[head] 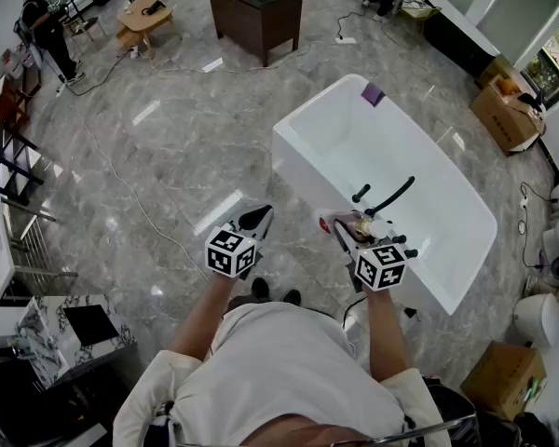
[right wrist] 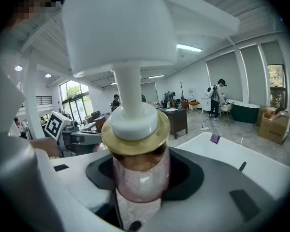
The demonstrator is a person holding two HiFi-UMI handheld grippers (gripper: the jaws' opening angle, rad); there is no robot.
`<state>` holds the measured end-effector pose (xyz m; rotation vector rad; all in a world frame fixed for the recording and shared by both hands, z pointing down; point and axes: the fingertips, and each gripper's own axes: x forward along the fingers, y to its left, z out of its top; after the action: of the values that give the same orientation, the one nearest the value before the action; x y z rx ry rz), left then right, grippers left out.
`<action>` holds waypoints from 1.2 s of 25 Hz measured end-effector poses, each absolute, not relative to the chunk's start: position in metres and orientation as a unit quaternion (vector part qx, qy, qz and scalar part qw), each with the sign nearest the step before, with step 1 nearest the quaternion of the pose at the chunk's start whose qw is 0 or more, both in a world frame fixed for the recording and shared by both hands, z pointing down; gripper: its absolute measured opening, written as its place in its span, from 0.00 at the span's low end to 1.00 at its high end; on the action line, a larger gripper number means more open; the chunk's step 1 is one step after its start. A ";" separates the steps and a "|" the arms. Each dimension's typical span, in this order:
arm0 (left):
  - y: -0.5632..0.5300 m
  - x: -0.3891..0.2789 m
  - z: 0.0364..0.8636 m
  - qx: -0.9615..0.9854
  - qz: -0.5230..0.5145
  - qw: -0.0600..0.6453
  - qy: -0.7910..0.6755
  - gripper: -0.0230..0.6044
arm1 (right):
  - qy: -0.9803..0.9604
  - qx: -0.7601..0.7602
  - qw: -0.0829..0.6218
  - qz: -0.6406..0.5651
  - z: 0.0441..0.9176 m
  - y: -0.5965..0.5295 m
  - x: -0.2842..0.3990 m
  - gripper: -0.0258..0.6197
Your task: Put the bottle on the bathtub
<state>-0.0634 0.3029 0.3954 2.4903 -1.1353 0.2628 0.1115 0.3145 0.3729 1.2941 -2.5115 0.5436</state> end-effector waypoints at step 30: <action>0.293 -0.096 0.411 0.891 0.099 0.208 -0.390 0.05 | -0.861 0.450 0.122 0.203 0.377 0.310 0.075 0.40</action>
<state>-0.0964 0.2931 0.4110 2.4804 -1.0856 0.2755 0.0755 0.3097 0.3767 1.3138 -2.5126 0.5911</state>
